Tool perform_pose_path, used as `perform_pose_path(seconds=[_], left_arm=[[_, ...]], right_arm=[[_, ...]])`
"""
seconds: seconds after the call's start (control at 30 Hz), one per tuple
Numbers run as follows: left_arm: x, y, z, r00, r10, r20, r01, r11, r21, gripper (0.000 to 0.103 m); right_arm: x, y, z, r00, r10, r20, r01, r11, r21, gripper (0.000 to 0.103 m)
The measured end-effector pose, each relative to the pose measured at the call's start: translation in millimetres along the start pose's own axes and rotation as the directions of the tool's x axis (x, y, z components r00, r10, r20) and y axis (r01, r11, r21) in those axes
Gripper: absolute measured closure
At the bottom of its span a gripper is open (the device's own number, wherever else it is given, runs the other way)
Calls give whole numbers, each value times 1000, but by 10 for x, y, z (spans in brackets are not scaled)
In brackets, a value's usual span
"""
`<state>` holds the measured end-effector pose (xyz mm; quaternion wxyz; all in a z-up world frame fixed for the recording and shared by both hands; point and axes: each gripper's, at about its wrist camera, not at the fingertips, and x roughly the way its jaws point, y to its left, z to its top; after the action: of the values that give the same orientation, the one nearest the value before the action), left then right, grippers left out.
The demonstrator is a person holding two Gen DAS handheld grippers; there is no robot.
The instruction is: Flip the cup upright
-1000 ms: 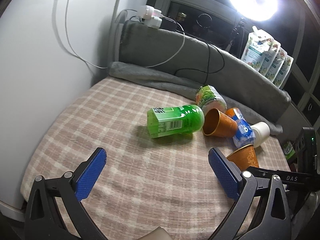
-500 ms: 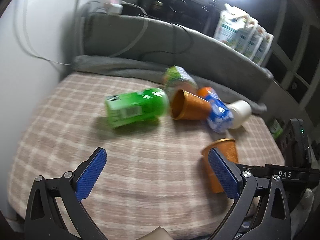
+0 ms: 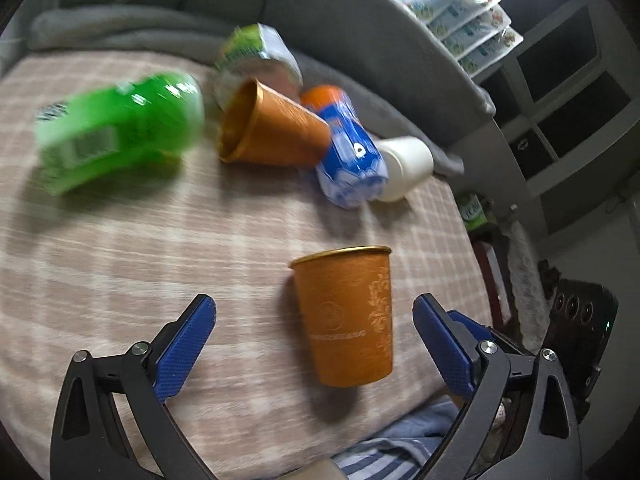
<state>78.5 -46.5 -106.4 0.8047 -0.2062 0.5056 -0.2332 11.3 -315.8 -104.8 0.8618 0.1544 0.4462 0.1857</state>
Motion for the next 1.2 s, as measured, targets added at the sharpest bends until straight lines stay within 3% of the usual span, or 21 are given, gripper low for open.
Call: perform_pose_path(seconds=[0.43, 0.7, 0.8, 1.2], left_arm=[[343, -73, 150, 994, -18, -105, 17, 1000, -14, 12], [437, -61, 154, 990, -16, -140, 15, 1000, -9, 29], [417, -73, 148, 990, -18, -140, 17, 1000, -4, 36], [242, -330, 102, 998, 49, -29, -45, 991, 127, 36]], right_arm=[[46, -285, -60, 1000, -26, -4, 26, 997, 79, 21], [69, -361, -64, 999, -44, -3, 44, 993, 107, 21], [62, -385, -62, 999, -47, 0, 47, 992, 115, 21], [38, -346, -53, 999, -48, 7, 47, 994, 104, 21]])
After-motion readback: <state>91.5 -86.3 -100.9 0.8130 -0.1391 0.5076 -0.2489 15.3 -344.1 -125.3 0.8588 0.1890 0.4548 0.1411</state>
